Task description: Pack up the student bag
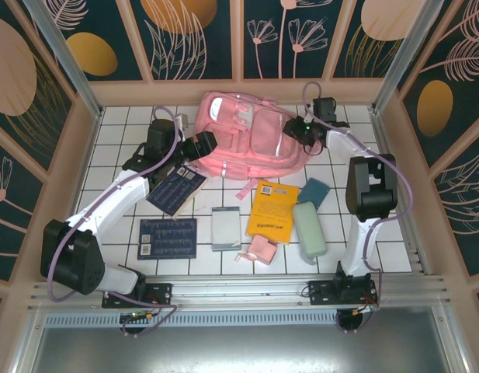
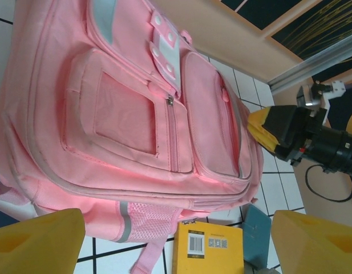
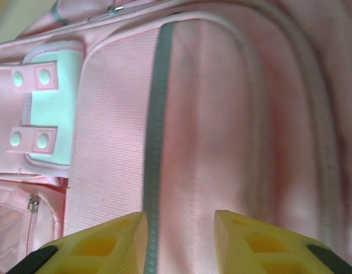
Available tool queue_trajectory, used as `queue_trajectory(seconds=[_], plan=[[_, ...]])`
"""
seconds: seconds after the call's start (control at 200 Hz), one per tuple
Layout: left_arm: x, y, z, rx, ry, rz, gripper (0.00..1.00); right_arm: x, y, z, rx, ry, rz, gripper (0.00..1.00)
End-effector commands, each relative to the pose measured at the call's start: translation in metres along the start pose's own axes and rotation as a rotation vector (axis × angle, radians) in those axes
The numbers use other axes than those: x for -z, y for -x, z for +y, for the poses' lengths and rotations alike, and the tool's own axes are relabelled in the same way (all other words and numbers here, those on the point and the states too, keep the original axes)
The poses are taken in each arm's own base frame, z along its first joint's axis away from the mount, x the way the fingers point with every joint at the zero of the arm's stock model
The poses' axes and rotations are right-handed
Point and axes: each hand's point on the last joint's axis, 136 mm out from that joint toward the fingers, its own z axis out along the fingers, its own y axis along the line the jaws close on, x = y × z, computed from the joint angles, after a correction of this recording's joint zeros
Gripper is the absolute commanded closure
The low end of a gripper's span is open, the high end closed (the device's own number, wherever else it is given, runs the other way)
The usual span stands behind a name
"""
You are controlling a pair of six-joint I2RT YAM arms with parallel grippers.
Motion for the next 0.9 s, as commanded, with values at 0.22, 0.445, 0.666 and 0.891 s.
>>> queue_trajectory(seconds=[0.22,0.445,0.666,0.891], plan=[[-0.001,0.002,-0.005,-0.009,-0.028,-0.012,0.15,0.004,-0.008,-0.016,0.019,-0.103,-0.016,0.6],[0.004,0.007,-0.004,-0.025,-0.007,-0.034,0.15,0.021,-0.008,-0.002,0.053,-0.046,-0.061,0.6],[-0.001,0.005,-0.002,-0.02,-0.003,-0.021,0.14,0.038,-0.002,-0.005,0.026,0.017,-0.102,0.62],[-0.003,0.005,0.0,-0.024,0.003,-0.017,0.14,0.021,-0.017,-0.022,-0.002,-0.009,-0.052,0.61]])
